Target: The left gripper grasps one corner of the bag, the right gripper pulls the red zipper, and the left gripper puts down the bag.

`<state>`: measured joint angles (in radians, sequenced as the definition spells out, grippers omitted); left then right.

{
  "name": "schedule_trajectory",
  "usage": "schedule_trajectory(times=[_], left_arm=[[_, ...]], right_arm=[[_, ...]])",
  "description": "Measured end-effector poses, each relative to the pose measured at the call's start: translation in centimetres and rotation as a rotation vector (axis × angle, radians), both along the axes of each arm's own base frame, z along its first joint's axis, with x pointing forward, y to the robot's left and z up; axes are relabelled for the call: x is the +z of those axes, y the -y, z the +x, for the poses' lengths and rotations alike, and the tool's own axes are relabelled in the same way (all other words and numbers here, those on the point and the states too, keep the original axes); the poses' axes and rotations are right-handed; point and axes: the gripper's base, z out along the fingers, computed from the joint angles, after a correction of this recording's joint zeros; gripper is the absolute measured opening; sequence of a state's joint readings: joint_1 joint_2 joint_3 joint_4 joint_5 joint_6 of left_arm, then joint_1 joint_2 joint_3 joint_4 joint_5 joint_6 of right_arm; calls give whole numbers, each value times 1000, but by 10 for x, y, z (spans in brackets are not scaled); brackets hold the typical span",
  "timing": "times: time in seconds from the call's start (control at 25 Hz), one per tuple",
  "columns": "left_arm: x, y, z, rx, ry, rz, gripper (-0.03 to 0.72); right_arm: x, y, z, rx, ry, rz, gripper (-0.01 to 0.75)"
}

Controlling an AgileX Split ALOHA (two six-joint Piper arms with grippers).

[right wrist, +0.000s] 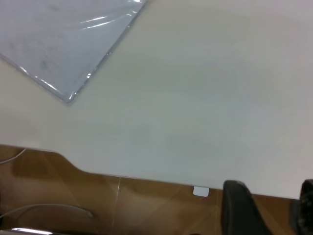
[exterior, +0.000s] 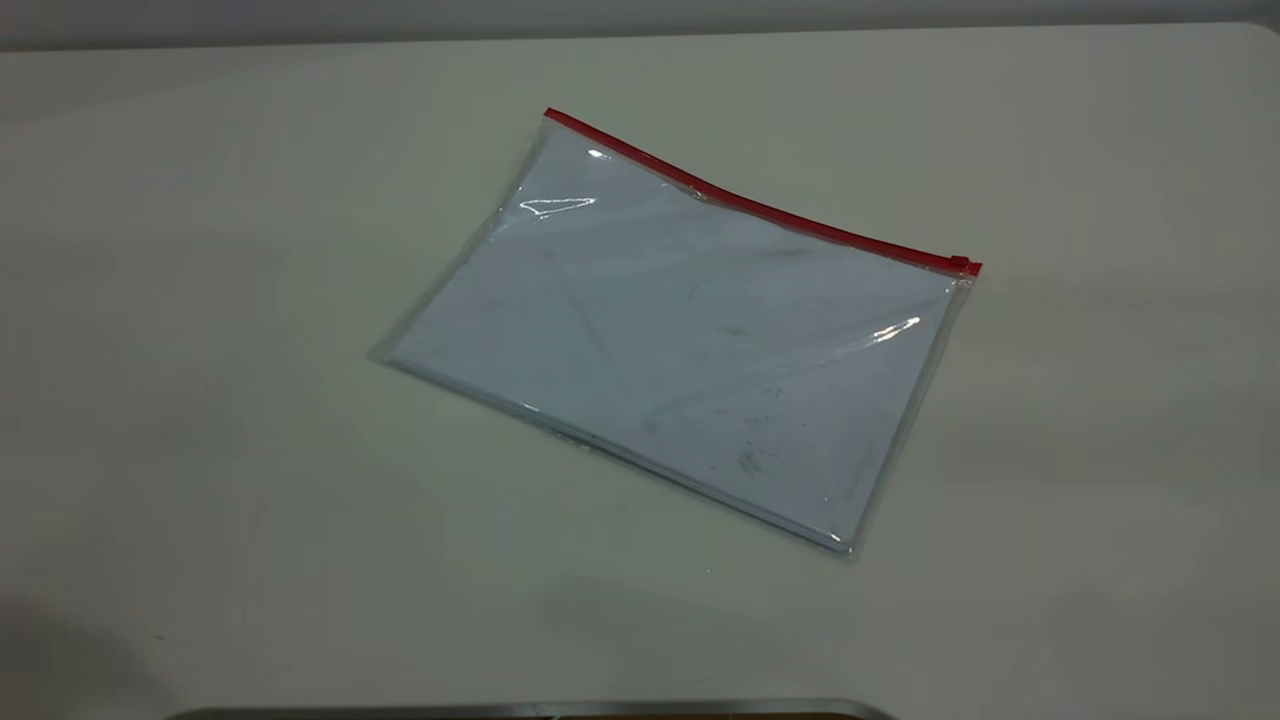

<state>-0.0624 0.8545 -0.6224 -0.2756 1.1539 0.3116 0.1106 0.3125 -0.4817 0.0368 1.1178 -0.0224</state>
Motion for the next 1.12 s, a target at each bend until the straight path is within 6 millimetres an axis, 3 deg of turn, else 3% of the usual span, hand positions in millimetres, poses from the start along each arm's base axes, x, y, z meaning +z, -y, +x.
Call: schedule_trajectory(times=[0.24, 0.72, 1.12], left_arm=[[-9, -5, -38, 8, 179, 22, 468], [1, -22, -98, 162, 580, 88, 468], [-1, -24, -122, 174, 723, 69, 466]], right_arm=[[0, 0, 0, 0, 0, 0, 326], [1, 1, -2, -9, 18, 0, 326], [5, 5, -47, -74, 318, 23, 326]])
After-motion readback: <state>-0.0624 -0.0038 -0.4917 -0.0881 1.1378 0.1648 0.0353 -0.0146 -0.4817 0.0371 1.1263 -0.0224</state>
